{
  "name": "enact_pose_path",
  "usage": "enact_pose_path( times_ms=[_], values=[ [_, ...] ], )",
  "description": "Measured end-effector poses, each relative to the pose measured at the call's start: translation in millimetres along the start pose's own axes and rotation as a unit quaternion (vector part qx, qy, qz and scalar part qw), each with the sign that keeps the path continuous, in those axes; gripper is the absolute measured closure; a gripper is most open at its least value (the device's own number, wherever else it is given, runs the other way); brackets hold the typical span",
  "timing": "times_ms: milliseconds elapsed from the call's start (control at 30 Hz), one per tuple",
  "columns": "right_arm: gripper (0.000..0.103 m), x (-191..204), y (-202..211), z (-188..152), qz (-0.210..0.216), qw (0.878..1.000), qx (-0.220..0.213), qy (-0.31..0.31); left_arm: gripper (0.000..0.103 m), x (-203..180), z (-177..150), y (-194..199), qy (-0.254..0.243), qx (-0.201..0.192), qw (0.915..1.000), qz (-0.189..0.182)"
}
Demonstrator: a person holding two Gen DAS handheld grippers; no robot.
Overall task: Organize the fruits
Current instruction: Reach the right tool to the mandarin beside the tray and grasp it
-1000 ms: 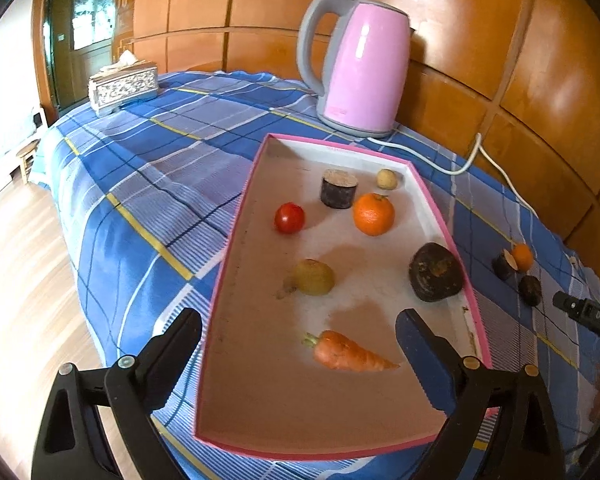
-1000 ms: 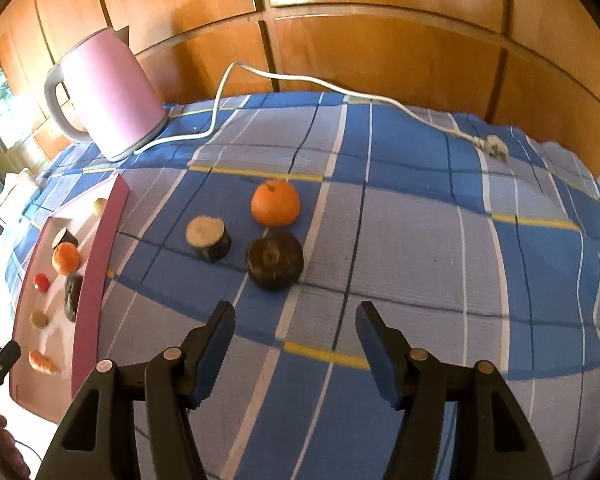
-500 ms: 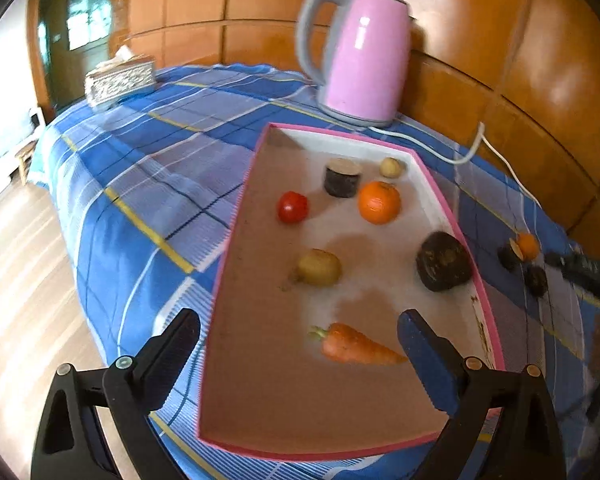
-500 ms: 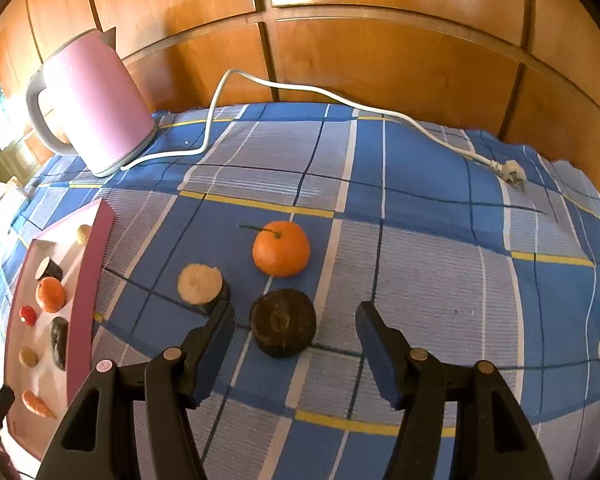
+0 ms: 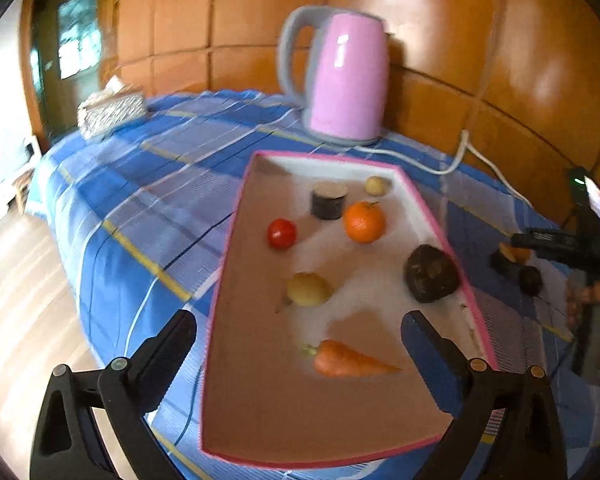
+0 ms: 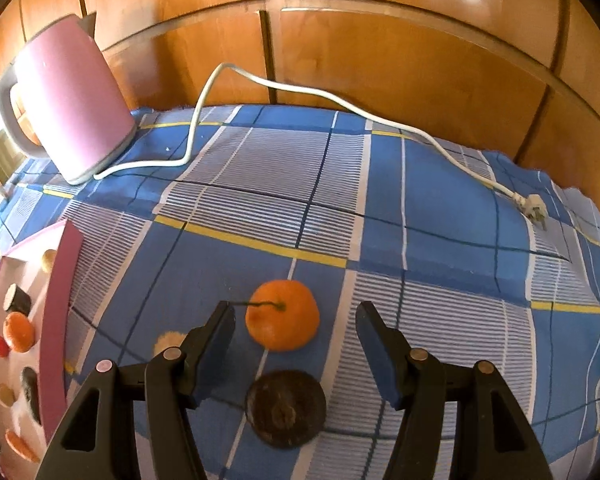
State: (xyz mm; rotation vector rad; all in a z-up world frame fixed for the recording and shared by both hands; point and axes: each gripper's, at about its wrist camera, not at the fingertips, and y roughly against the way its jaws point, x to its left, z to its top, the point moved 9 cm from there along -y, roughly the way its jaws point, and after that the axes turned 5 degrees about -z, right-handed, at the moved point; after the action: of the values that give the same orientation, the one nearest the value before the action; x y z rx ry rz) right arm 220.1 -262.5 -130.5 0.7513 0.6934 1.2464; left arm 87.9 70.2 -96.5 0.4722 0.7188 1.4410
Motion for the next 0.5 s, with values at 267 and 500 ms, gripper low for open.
enact_pose_path(
  times_ms=[267,500],
  values=[
    [0.061,7.7,-14.9,-1.7,0.008,1.000,0.011,0.015,0.000,-41.9,-14.1,-7.7,-0.055,0.035,0.9958,-0.065],
    [0.062,9.9,-7.7,-1.4,0.015,1.000,0.000,0.025,0.000,-47.7,-18.1,-7.9,-0.060,0.043,0.9949,-0.070]
  ],
)
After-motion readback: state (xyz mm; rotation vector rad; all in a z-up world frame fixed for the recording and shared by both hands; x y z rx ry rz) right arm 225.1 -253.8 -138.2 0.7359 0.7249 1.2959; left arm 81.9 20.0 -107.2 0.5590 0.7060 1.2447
